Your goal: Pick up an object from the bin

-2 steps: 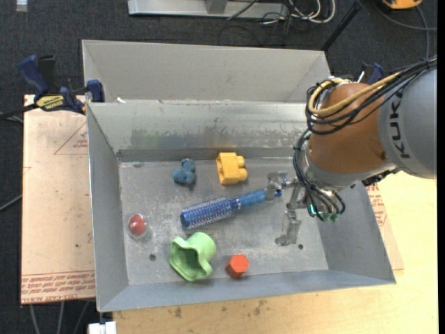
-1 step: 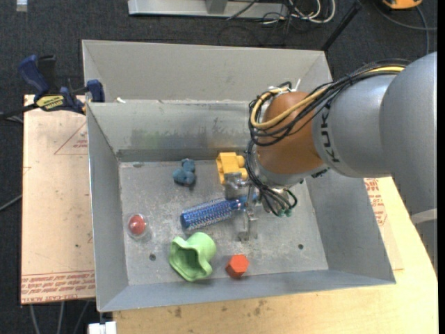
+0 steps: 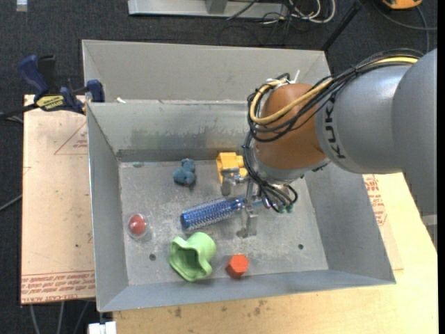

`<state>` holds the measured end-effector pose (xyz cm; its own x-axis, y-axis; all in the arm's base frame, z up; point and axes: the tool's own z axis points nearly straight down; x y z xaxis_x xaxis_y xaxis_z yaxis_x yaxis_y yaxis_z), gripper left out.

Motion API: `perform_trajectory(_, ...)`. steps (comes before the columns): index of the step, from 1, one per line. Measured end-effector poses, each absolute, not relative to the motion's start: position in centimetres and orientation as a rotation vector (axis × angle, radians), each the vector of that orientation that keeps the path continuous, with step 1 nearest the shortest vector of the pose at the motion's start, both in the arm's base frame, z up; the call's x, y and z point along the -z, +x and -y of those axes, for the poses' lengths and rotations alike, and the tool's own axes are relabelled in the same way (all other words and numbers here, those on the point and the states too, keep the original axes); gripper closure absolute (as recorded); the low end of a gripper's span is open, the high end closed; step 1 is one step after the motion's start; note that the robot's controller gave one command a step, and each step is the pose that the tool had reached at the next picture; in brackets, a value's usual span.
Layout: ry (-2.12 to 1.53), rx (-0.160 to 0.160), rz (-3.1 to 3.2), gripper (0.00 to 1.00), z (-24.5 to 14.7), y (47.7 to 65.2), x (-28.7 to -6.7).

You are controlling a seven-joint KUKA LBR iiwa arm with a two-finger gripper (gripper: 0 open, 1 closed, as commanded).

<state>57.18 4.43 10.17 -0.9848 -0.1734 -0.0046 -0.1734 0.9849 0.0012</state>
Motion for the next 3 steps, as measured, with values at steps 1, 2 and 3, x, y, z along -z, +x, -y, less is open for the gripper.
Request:
perform_trajectory(1,-0.217,-0.003,-3.131,0.00,-4.9,57.5,-10.0)
perform_trajectory(2,-0.077,-0.003,-3.141,0.00,-4.8,57.1,-6.9)
perform_trajectory(3,-0.079,-0.004,-3.140,0.00,-4.8,57.1,-6.9)
